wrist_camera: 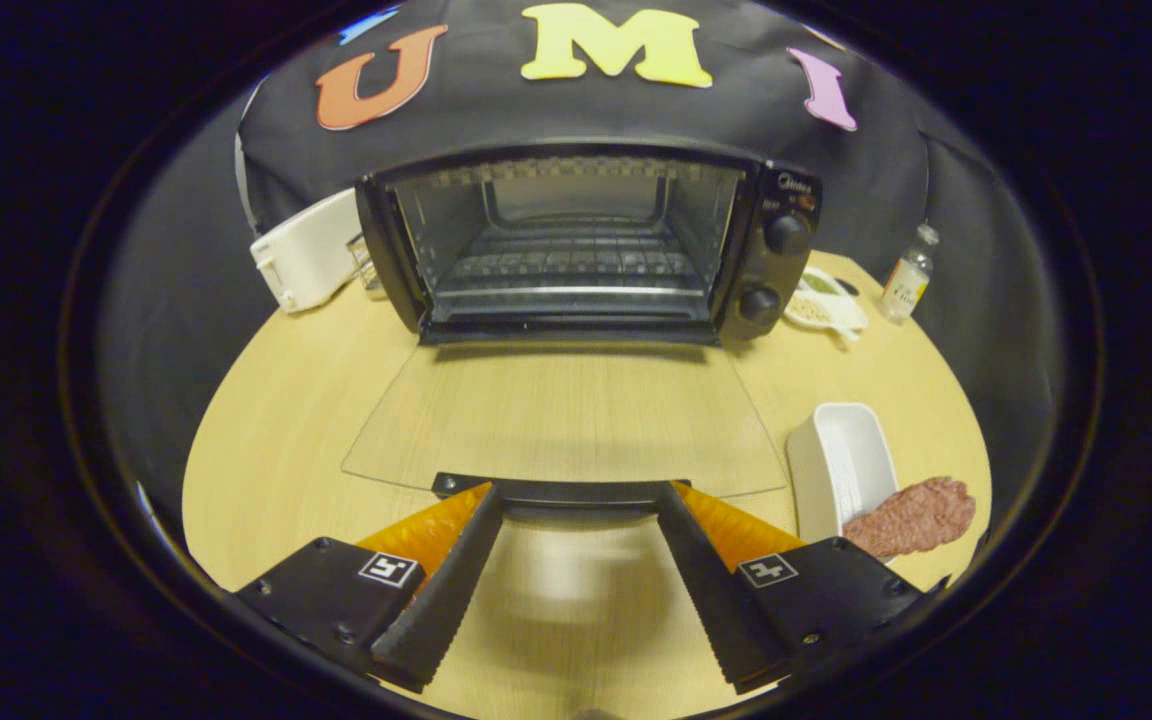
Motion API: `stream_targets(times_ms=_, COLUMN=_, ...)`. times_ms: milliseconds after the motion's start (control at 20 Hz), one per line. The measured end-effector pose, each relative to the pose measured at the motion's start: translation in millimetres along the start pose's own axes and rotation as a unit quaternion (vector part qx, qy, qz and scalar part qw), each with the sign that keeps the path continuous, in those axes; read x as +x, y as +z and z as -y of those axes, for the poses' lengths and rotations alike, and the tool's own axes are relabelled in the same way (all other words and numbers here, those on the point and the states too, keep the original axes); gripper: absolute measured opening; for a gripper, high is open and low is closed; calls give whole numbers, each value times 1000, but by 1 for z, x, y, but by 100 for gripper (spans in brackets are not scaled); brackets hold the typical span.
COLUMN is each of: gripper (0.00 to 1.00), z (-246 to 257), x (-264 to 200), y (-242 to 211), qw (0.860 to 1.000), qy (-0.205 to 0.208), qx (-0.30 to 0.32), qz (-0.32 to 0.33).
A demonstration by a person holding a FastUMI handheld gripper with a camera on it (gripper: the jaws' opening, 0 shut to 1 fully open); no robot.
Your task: Open the toaster oven, put the food inside, and close the toaster oven door.
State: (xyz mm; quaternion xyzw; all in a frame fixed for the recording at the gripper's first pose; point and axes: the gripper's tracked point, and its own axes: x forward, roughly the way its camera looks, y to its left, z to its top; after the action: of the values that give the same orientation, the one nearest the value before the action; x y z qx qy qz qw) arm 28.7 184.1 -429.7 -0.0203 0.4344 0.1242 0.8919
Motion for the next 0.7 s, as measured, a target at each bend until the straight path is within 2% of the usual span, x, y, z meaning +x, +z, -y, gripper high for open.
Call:
stream_targets(times_ms=100, gripper=100, z=0, x=2, y=-1, qw=1000, qy=7, qx=15, qz=3)
stream_targets(times_ms=300, gripper=100, z=-1, x=0, y=-1, qw=1000, qy=19, qx=-2, qz=9)
stream_targets(times_ms=400, gripper=100, z=-5, x=-5, y=2, qw=999, qy=48, qx=0, qz=12)
stream_targets(times_ms=500, gripper=100, z=5, x=-19, y=2, qw=998, qy=58, qx=1, qz=9)
stream_targets(times_ms=700, gripper=100, z=55, x=-52, y=20, qw=998, qy=45, qx=-18, qz=39)
